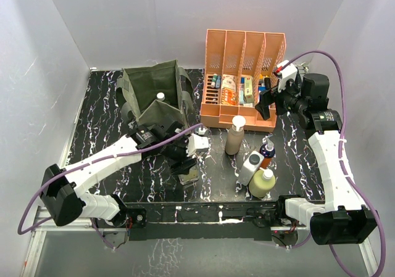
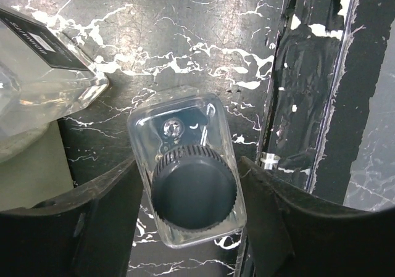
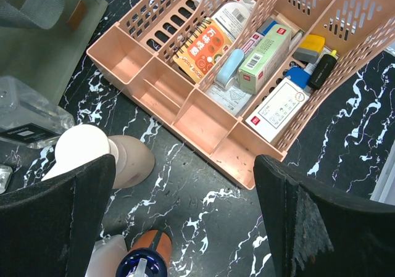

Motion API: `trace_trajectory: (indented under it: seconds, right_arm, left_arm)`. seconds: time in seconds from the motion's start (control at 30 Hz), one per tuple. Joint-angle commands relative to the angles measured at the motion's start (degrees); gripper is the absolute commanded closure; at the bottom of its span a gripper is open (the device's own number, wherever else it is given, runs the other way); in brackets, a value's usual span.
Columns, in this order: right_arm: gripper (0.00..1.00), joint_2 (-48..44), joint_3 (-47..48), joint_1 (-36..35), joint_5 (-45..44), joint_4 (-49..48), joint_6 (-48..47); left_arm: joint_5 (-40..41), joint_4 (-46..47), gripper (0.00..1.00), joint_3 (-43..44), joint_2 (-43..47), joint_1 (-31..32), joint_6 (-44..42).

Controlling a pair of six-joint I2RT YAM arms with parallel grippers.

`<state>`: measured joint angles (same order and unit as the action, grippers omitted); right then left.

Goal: Place the personal care products into the canvas bag
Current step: Pick up the care product from the center of the board.

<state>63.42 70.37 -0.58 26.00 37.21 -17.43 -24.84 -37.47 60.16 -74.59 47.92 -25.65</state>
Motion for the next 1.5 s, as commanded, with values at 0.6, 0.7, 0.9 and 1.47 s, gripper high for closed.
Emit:
trace_trajectory:
  seconds: [0.6, 0.7, 0.9, 1.47]
  right_arm:
    - [0.01, -0.6, -0.5, 0.4, 1.3, -2.4, 0.9]
    - [0.01, -0.9, -0.7, 0.4, 1.2, -2.6, 0.8]
    - [0.01, -1.3, -1.0, 0.4, 1.4, -2.8, 0.8]
    - [0.01, 0.9, 2.4, 0.4, 3.3, -1.2, 1.3]
  left_arm:
    - [-1.9, 2.0, 0.45, -1.5, -0.1, 0.0, 0.6]
    - [-2.3, 1.4, 0.60, -1.4, 0.3, -0.1, -0.1]
    - [-9.6, -1.3, 1.00, 2.0, 2.0, -3.6, 0.0]
    - [-19.2, -20.4, 1.00, 39.9, 4.3, -13.7, -1.9]
